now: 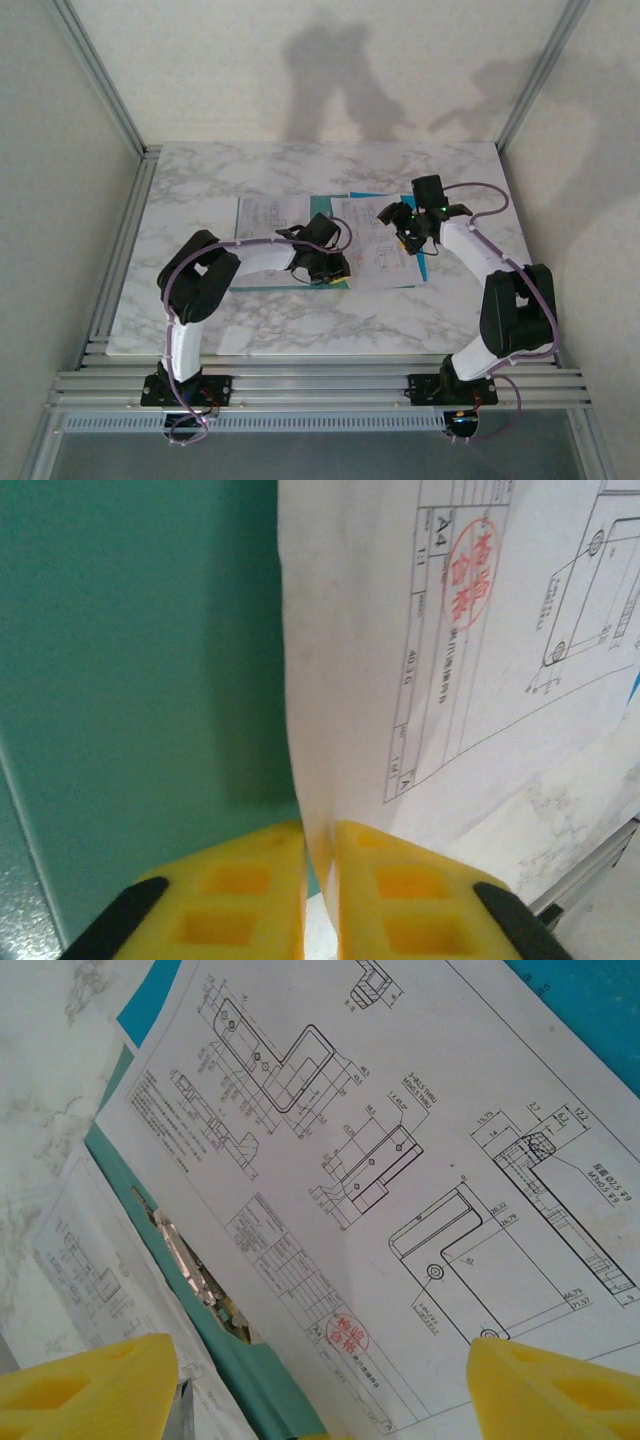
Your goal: Put the files into the folder
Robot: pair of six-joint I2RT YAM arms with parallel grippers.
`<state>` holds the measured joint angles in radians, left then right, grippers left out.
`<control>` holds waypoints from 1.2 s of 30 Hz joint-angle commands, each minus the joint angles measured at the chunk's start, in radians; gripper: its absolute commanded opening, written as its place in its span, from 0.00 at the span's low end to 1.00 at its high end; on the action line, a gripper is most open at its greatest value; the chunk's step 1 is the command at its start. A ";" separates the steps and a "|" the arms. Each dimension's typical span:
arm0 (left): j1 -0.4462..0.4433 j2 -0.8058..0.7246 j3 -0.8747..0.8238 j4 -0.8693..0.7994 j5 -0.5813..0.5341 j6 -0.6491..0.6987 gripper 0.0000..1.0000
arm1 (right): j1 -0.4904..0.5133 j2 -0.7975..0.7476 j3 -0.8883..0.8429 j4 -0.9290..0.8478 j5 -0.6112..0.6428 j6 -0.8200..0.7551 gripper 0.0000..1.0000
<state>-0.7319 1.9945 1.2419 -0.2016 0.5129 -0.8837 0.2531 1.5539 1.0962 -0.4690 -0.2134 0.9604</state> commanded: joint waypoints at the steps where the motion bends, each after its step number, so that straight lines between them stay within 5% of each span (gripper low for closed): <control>1: -0.006 0.011 0.047 -0.016 -0.010 0.002 0.02 | -0.007 -0.040 0.007 -0.035 -0.009 -0.004 0.76; 22: 0.016 0.190 0.421 -0.284 0.046 0.220 0.00 | -0.055 -0.118 0.034 -0.118 0.044 -0.045 0.76; 36: 0.025 0.152 0.359 -0.264 0.027 0.200 0.00 | -0.060 -0.069 0.003 -0.098 0.023 -0.063 0.76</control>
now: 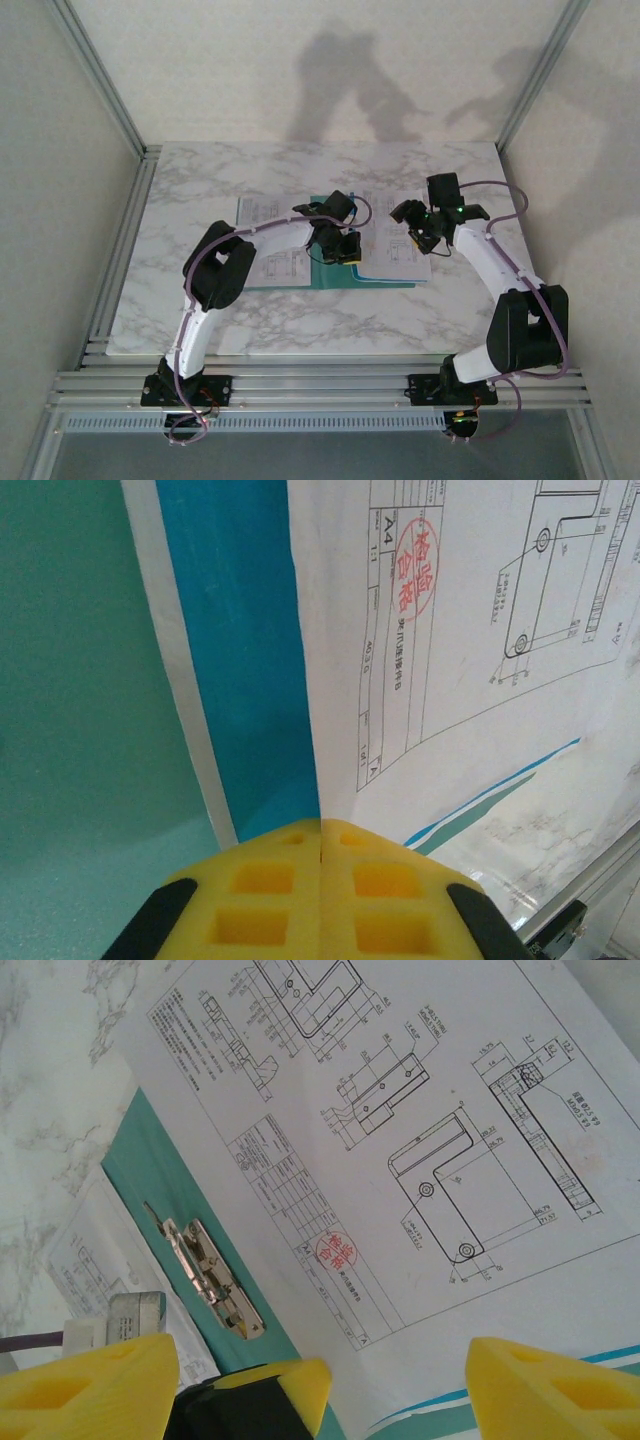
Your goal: Put the files into the folder
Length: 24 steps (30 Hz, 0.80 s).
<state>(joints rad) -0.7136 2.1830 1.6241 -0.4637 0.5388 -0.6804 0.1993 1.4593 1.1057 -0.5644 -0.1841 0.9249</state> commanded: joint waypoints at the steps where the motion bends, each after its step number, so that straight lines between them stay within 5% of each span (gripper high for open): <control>1: 0.005 -0.043 -0.032 0.007 0.002 -0.009 0.00 | -0.007 0.037 -0.003 -0.003 -0.008 -0.030 0.76; 17: 0.003 -0.095 -0.123 0.094 -0.006 -0.078 0.00 | -0.007 0.088 0.027 0.004 -0.031 -0.030 0.76; 21: 0.004 -0.103 -0.114 0.070 -0.047 -0.083 0.24 | -0.007 0.081 0.018 0.006 -0.034 -0.029 0.76; 24: 0.004 -0.145 -0.121 0.046 -0.116 -0.100 0.53 | -0.008 0.071 0.011 0.003 -0.029 -0.033 0.76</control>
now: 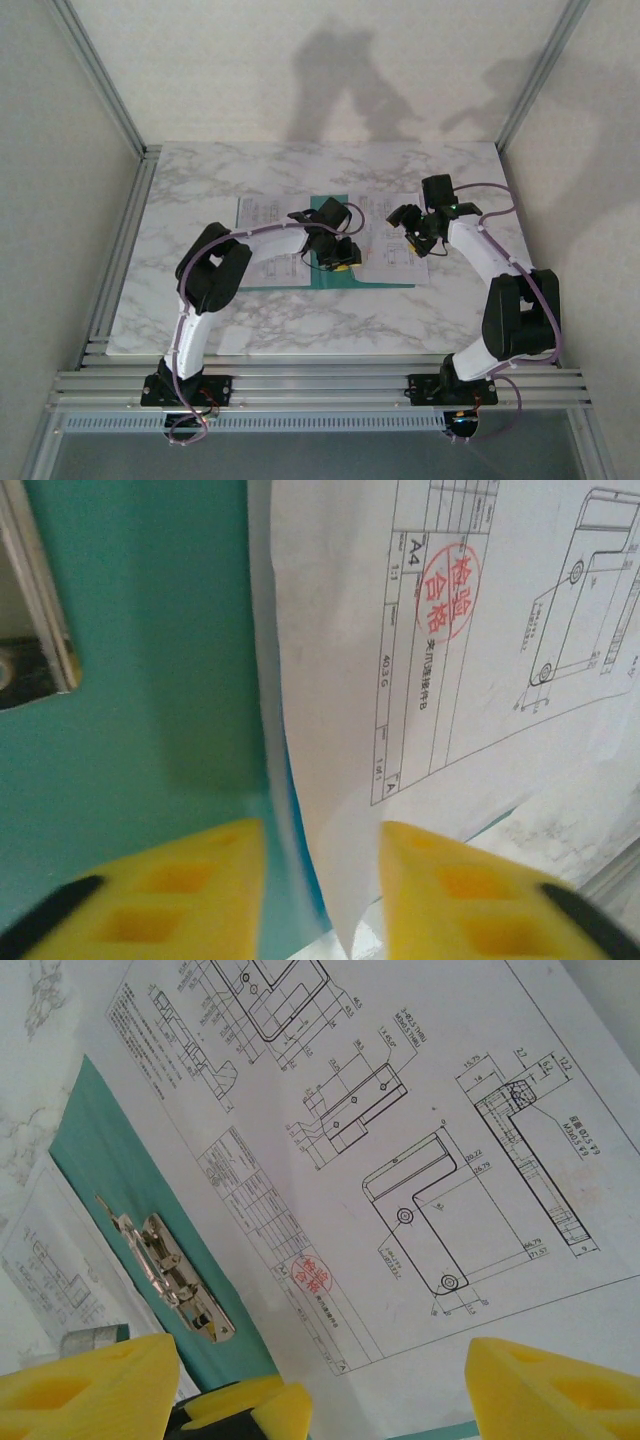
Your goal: Put the files into the folder
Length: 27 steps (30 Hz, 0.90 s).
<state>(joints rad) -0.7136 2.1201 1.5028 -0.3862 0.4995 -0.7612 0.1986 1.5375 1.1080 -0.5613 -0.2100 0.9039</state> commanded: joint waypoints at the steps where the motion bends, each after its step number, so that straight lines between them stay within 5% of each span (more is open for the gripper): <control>1: 0.003 -0.098 -0.008 -0.032 -0.092 -0.027 0.57 | -0.006 -0.010 0.007 -0.002 -0.003 -0.015 0.76; 9: -0.005 -0.152 -0.159 0.114 -0.013 -0.113 0.53 | -0.007 -0.016 -0.019 0.008 -0.012 -0.017 0.76; 27: -0.035 -0.031 -0.110 0.150 0.037 -0.144 0.34 | -0.008 -0.019 -0.023 0.011 -0.012 -0.013 0.76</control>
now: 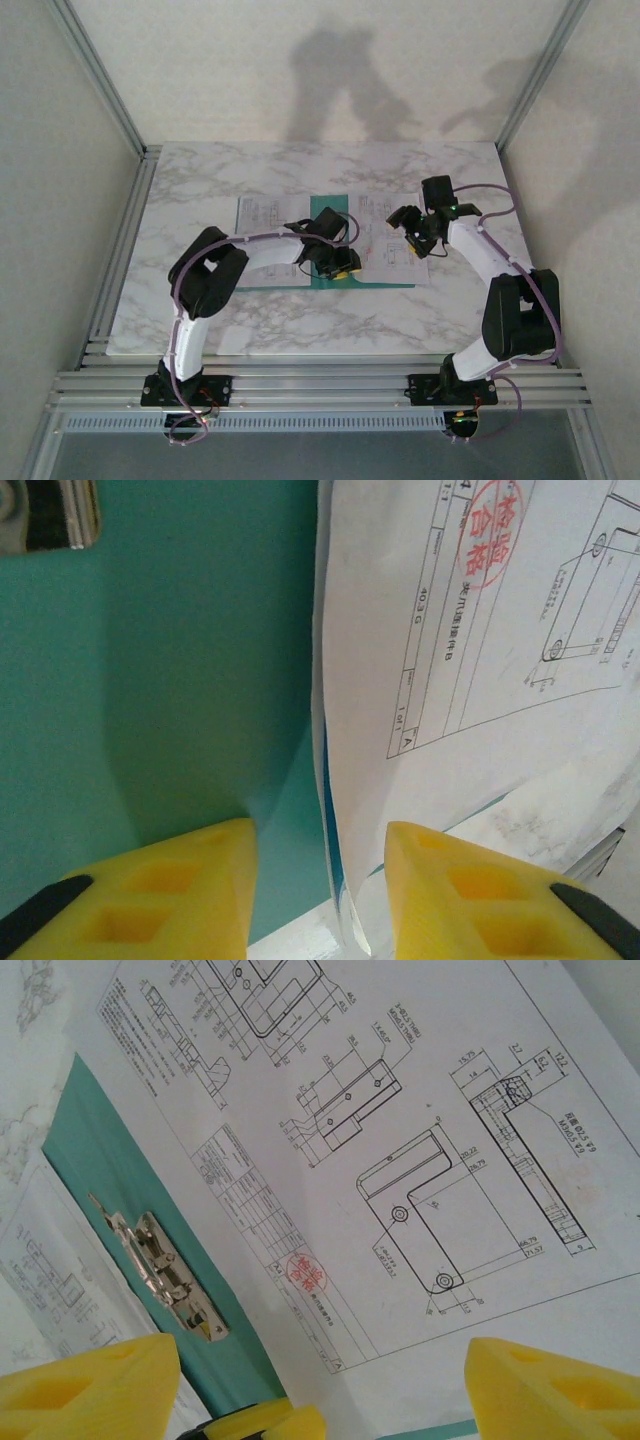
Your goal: Put the files into the folder
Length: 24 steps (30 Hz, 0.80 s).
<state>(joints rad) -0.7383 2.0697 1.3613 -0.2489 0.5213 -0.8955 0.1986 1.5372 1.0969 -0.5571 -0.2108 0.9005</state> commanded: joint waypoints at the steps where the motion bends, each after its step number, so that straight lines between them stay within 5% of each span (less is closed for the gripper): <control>1: -0.012 0.025 0.035 0.017 0.017 -0.011 0.33 | -0.008 -0.017 -0.012 0.010 -0.014 -0.010 0.76; 13: -0.016 0.031 0.047 0.038 0.000 -0.035 0.01 | -0.008 -0.028 -0.010 0.029 -0.036 -0.012 0.76; 24: 0.033 -0.072 -0.096 0.123 0.047 -0.068 0.00 | -0.008 -0.042 -0.022 0.031 -0.036 -0.015 0.76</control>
<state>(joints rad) -0.7242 2.0598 1.2972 -0.1612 0.5407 -0.9443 0.1978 1.5238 1.0897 -0.5346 -0.2371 0.9005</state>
